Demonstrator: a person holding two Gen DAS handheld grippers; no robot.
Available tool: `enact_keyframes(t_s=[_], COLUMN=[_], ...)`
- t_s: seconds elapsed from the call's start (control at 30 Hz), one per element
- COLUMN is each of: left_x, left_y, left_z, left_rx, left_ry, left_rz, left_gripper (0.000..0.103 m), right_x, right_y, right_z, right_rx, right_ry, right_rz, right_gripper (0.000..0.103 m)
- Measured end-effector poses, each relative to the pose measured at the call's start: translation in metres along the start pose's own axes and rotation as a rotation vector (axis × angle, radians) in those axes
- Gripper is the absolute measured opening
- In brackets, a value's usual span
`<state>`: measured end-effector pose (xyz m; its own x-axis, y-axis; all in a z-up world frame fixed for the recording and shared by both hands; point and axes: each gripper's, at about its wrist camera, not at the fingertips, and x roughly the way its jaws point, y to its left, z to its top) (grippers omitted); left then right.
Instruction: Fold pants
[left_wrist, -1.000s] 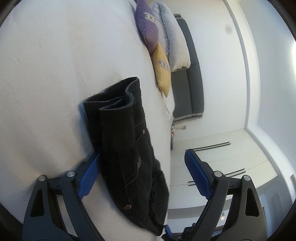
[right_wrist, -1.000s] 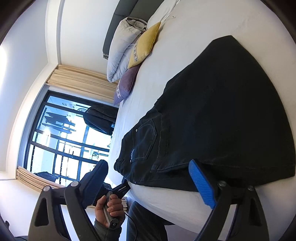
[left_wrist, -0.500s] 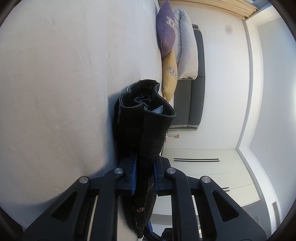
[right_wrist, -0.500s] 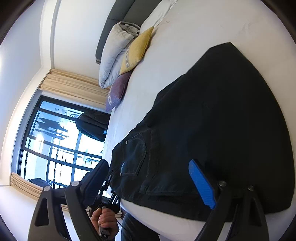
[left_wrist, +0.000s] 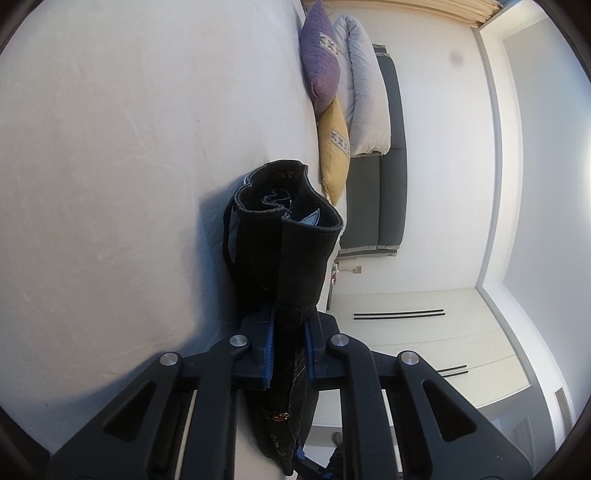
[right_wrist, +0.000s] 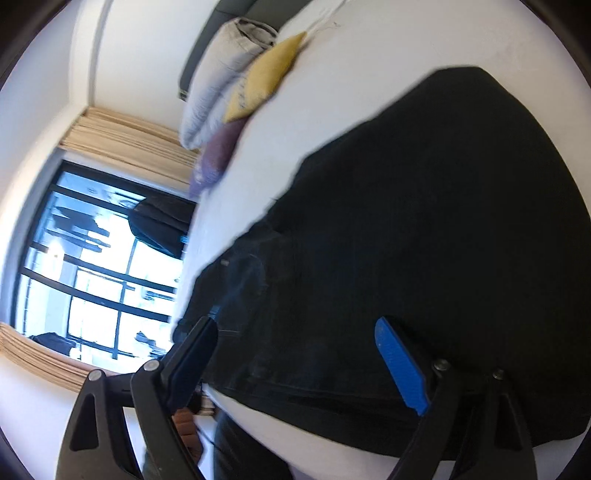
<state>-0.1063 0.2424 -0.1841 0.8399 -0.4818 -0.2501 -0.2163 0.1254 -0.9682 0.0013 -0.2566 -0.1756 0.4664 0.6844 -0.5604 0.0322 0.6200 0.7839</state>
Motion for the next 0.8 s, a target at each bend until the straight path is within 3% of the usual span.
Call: enact_keyframes(t_s=[0.13, 0.23, 0.37, 0.47, 0.63, 0.7, 0.8], left_x=[-0.004, -0.009, -0.002, 0.019, 0.086, 0.118, 0.158], left_y=[-0.007, -0.024, -0.071, -0.122, -0.203, -0.215, -0.203], left_z=[0.000, -0.002, -0.009, -0.028, -0.113, -0.163, -0.224], left_rx=[0.026, 0.083, 0.231, 0.405, 0.770, 0.896, 1.019], left_ry=[0.000, 0.009, 0.037, 0.090, 0.273, 0.382, 0.525], left_rz=[0.011, 0.016, 0.028, 0.045, 0.076, 0.091, 0.128], left_gripper=[0.010, 0.010, 0.007, 0.007, 0.007, 0.007, 0.007], right_x=[0.000, -0.010, -0.028, -0.040, -0.061, -0.069, -0.079], right_y=[0.002, -0.007, -0.025, -0.035, -0.047, -0.053, -0.060], right_z=[-0.003, 0.001, 0.006, 0.010, 0.018, 0.021, 0.030], right_rx=[-0.033, 0.051, 0.171, 0.218, 0.240, 0.252, 0.282], right_ry=[0.006, -0.020, -0.065, -0.093, -0.128, -0.146, -0.171], right_rz=[-0.022, 0.048, 0.171, 0.209, 0.244, 0.253, 0.273], right_gripper=[0.086, 0.086, 0.087, 0.088, 0.091, 0.093, 0.096])
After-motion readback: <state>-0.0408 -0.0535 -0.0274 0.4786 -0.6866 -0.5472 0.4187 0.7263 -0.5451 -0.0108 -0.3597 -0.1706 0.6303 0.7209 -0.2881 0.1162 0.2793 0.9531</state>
